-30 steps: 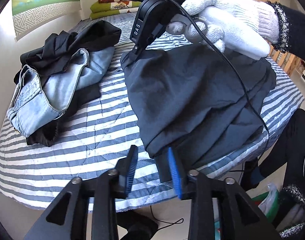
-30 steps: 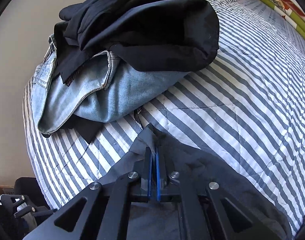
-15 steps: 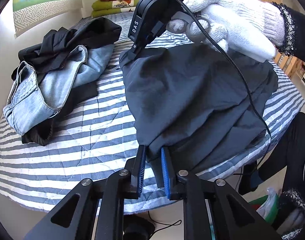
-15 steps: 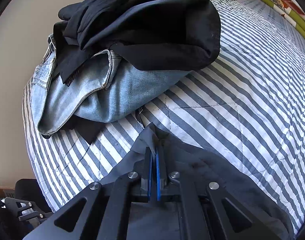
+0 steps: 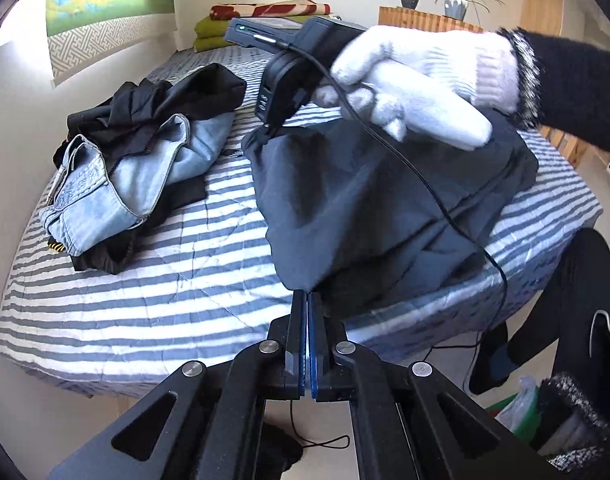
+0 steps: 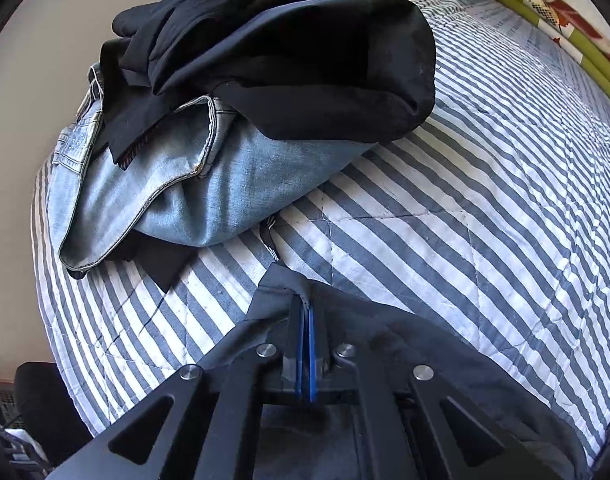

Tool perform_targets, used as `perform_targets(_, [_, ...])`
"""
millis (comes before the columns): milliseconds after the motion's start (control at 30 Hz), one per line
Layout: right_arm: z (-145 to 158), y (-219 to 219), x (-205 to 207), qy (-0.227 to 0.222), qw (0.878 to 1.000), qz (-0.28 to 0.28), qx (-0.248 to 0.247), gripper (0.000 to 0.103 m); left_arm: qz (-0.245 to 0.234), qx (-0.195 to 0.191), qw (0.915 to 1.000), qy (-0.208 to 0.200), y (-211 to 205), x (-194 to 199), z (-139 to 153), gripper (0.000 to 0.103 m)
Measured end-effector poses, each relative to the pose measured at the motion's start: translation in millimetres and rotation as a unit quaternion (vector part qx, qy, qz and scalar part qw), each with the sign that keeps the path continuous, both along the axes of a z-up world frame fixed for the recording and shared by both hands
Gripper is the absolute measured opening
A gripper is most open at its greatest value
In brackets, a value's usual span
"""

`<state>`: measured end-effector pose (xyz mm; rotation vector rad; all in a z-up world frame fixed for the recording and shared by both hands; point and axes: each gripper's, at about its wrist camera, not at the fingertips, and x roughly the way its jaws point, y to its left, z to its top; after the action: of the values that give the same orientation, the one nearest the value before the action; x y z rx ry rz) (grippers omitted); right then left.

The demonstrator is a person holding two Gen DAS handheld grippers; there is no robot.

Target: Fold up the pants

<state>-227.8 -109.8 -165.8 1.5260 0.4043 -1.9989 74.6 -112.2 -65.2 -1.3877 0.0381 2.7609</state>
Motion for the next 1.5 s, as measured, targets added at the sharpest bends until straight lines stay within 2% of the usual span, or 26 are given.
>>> perform_targets(67, [2,-1,5,0.017,1.0,0.0,0.012,0.001,-0.01,0.023,0.9996,-0.016,11,7,-7,0.0])
perform_targets(167, [4,-2,4,0.0,1.0,0.003,-0.005,0.002,-0.028,-0.005,0.9994,-0.021,30,14,-13,0.0])
perform_targets(233, [6,-4,8,-0.027,0.999,0.019,-0.014,0.003,-0.018,-0.009,0.9996,-0.022,27,13,-14,0.0])
perform_targets(300, [11,-4,12,-0.032,0.999,0.023,-0.01,0.004,0.006,-0.001,0.9996,-0.026,12,7,-15,0.0])
perform_targets(367, [22,2,15,-0.026,0.999,0.02,-0.019,0.012,0.026,-0.014,0.9992,-0.025,-2,-1,-18,0.004])
perform_targets(433, [41,16,22,-0.014,0.999,0.01,-0.044,0.013,0.031,-0.023,0.9987,-0.033,-13,-13,-27,0.022])
perform_targets(500, [61,39,32,-0.004,0.998,0.001,-0.07,0.014,0.026,-0.009,0.9987,-0.043,-21,-23,-37,0.025])
perform_targets(533, [70,48,36,0.003,0.997,0.001,-0.082,0.017,0.03,0.004,0.9986,-0.044,-24,-26,-39,0.018])
perform_targets(567, [71,60,33,0.005,0.996,0.004,-0.091,0.022,0.029,0.026,0.9983,-0.045,-27,-30,-39,0.007])
perform_targets(600, [72,76,44,0.007,0.995,0.004,-0.096,0.024,0.031,0.033,0.9981,-0.042,-28,-31,-37,0.001])
perform_targets(667, [63,107,67,0.001,0.996,-0.003,-0.088,0.026,0.028,0.053,0.9977,-0.032,-28,-31,-25,0.001])
perform_targets(733, [48,144,92,-0.008,0.996,-0.031,-0.081,0.026,0.026,0.067,0.9973,-0.011,-28,-25,-5,0.001])
perform_targets(800, [39,184,114,-0.017,0.993,-0.07,-0.093,0.026,0.038,0.057,0.9976,0.014,-34,-20,14,0.001])
perform_targets(833, [32,197,121,-0.024,0.992,-0.082,-0.095,0.026,0.043,0.053,0.9976,0.013,-37,-20,13,0.002])
perform_targets(900, [21,218,148,-0.024,0.991,-0.099,-0.083,0.026,0.049,0.039,0.998,-0.012,-41,-23,1,0.004])
perform_targets(967, [16,241,169,-0.02,0.988,-0.129,-0.082,0.026,0.038,0.03,0.9973,-0.055,-40,-25,-19,0.009])
perform_targets(1033, [12,277,184,-0.024,0.976,-0.192,-0.101,0.026,0.043,0.022,0.9966,-0.067,-37,-23,-30,0.025])
perform_targets(1100, [4,316,192,-0.029,0.957,-0.26,-0.123,0.026,0.055,0.028,0.9953,-0.075,-36,-24,-39,0.034])
perform_targets(1133, [1,330,194,-0.029,0.95,-0.285,-0.123,0.027,0.06,0.036,0.9939,-0.085,-36,-27,-46,0.033])
perform_targets(1167, [-2,342,195,-0.031,0.943,-0.307,-0.122,0.027,0.065,0.029,0.9935,-0.089,-35,-28,-50,0.029])
perform_targets(1200, [-5,350,194,-0.036,0.937,-0.323,-0.126,0.027,0.068,0.015,0.9934,-0.09,-33,-31,-52,0.009])
perform_targets(1233, [-5,352,195,-0.041,0.935,-0.326,-0.133,0.028,0.067,0.006,0.9933,-0.093,-31,-32,-52,0.002])
perform_targets(1267, [-4,350,195,-0.043,0.937,-0.318,-0.136,0.028,0.069,0.009,0.9937,-0.088,-32,-32,-49,0.002])
perform_targets(1400, [10,307,190,0.0,0.961,-0.262,-0.09,0.028,0.085,0.009,0.9936,-0.074,-36,-29,-35,0.002])
perform_targets(1500, [13,300,173,0.015,0.96,-0.256,-0.114,0.028,0.08,-0.01,0.9937,-0.078,-31,-24,-35,0.002])
